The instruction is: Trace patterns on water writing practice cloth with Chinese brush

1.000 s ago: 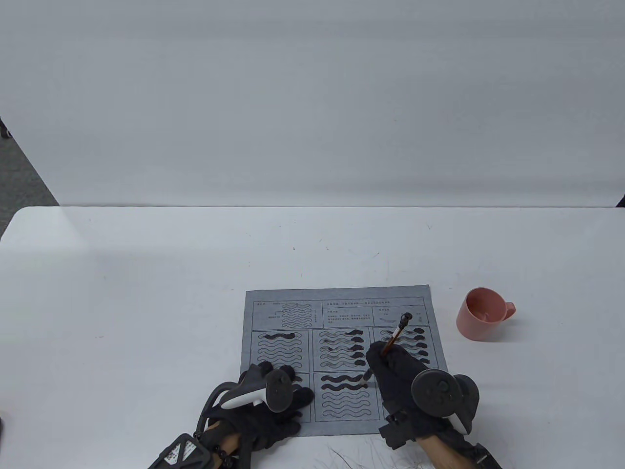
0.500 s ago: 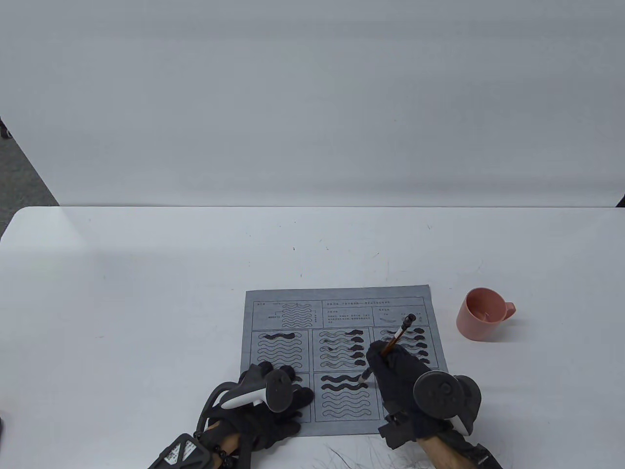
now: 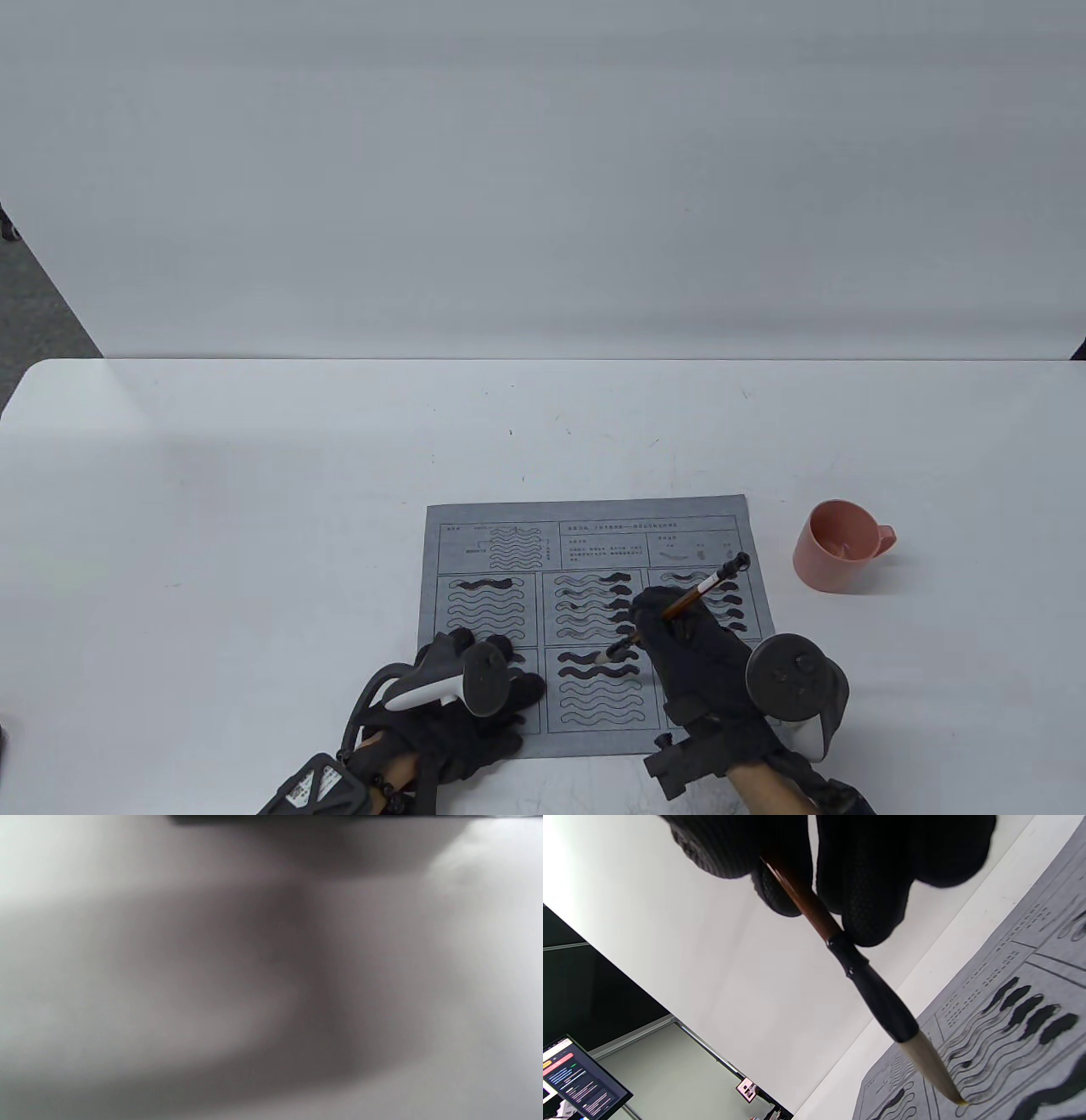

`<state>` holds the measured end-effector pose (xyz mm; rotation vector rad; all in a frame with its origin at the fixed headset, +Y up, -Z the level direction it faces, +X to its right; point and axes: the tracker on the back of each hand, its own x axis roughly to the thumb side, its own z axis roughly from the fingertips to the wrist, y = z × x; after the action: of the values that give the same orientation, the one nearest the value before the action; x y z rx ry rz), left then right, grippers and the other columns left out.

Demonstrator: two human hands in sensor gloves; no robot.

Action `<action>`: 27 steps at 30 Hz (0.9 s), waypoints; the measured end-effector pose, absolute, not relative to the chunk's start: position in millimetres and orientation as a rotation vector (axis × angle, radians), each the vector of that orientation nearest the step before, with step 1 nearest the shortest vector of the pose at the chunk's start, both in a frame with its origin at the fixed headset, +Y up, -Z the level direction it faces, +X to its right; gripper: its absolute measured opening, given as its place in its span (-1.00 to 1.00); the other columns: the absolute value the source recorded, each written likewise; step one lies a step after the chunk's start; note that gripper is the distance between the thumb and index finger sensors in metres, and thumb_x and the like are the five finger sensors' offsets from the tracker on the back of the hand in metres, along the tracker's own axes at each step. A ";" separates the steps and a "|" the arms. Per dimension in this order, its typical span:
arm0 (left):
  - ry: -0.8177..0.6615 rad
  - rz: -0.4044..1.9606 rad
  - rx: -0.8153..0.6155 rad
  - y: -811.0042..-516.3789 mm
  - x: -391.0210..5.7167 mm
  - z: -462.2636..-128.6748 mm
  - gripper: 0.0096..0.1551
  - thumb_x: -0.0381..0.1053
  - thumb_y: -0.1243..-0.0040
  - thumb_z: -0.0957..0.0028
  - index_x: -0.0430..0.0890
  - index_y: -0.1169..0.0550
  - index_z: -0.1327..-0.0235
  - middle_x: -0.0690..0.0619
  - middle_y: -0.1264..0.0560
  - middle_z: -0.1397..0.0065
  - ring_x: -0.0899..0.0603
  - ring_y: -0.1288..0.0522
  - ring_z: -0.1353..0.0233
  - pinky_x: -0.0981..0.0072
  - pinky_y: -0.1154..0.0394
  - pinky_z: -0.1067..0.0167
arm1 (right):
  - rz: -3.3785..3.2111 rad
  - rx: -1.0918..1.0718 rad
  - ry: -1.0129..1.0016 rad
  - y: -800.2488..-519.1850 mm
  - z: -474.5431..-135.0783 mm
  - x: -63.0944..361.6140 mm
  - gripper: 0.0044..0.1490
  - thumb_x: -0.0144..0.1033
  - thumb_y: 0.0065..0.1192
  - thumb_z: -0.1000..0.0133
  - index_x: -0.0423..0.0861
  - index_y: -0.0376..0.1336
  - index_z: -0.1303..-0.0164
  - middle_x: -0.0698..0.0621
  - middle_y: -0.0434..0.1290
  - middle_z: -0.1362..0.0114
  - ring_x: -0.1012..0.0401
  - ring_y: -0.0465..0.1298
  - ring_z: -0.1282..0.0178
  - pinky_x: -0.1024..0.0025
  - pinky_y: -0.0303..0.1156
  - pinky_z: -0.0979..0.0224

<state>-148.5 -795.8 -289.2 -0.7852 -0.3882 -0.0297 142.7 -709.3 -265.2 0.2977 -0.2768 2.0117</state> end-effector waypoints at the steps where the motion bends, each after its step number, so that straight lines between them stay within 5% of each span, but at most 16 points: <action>1: -0.388 -0.031 -0.785 -795.8 -148.4 -289.2 -0.18 0.46 0.27 0.03 0.72 0.40 -0.25 0.35 0.72 -0.48 -0.20 0.77 -0.49 -0.25 0.62 -0.41 | 2.019 0.308 -0.285 -708.8 -264.5 141.5 -0.52 -0.04 0.11 -0.20 -0.03 0.41 -0.18 -0.21 0.44 -0.42 0.05 0.65 -0.05 0.05 0.54 -0.10; 7: -0.388 -0.033 -0.783 -795.9 -148.1 -289.2 -0.17 0.46 0.27 0.03 0.72 0.40 -0.25 0.34 0.72 -0.49 -0.20 0.77 -0.50 -0.25 0.61 -0.41 | 2.036 0.366 -0.250 -715.4 -262.6 131.8 -0.52 -0.04 0.11 -0.17 -0.01 0.41 -0.17 -0.16 0.53 -0.29 0.15 0.70 0.14 0.14 0.60 0.07; 17: -0.389 -0.034 -0.784 -796.0 -147.9 -289.0 -0.18 0.46 0.27 0.03 0.72 0.40 -0.25 0.35 0.72 -0.48 -0.20 0.77 -0.49 -0.25 0.61 -0.41 | 2.051 0.454 -0.288 -717.9 -263.0 125.0 -0.53 -0.25 0.30 -0.14 -0.21 0.40 -0.16 -0.24 0.57 -0.22 0.17 0.79 0.10 0.23 0.73 0.05; 27: -0.389 -0.030 -0.787 -796.3 -148.0 -288.8 -0.17 0.46 0.27 0.03 0.72 0.40 -0.25 0.35 0.73 -0.48 -0.20 0.77 -0.49 -0.25 0.62 -0.41 | 2.117 0.440 -0.306 -724.0 -261.7 121.5 -0.50 -0.31 0.03 -0.17 -0.31 0.26 -0.21 -0.32 0.54 -0.24 0.10 0.78 0.07 0.10 0.72 0.01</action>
<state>-148.0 -796.3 -288.8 -0.7868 -0.3886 -0.0304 121.5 -724.0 -261.7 0.4401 -0.3058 2.1175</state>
